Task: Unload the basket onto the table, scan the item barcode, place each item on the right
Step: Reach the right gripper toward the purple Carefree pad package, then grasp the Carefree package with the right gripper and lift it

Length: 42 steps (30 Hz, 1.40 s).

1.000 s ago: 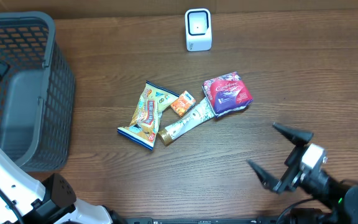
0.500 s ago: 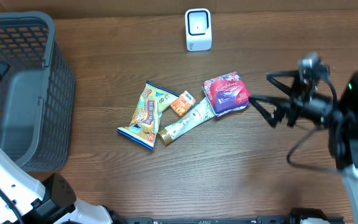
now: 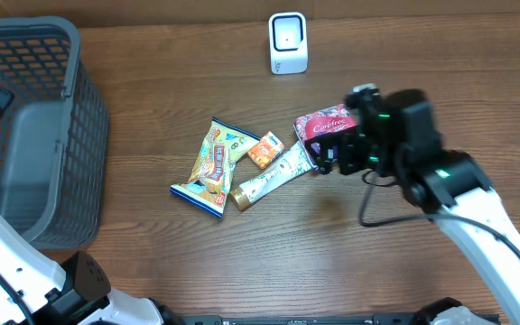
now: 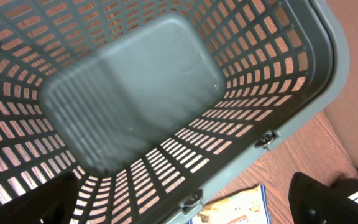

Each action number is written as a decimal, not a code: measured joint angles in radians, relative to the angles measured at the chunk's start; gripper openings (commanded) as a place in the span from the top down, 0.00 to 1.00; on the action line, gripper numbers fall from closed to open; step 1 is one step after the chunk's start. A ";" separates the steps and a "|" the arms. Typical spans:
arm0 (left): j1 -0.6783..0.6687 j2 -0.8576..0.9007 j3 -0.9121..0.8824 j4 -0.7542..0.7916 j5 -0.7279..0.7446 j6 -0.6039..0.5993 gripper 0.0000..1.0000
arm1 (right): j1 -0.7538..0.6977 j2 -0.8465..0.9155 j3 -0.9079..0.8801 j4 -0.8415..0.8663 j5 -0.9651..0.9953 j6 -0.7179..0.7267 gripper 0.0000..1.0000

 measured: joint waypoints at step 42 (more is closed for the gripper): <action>0.000 0.001 0.000 -0.002 0.000 0.000 0.00 | 0.200 0.795 0.410 -0.151 0.713 -0.097 0.74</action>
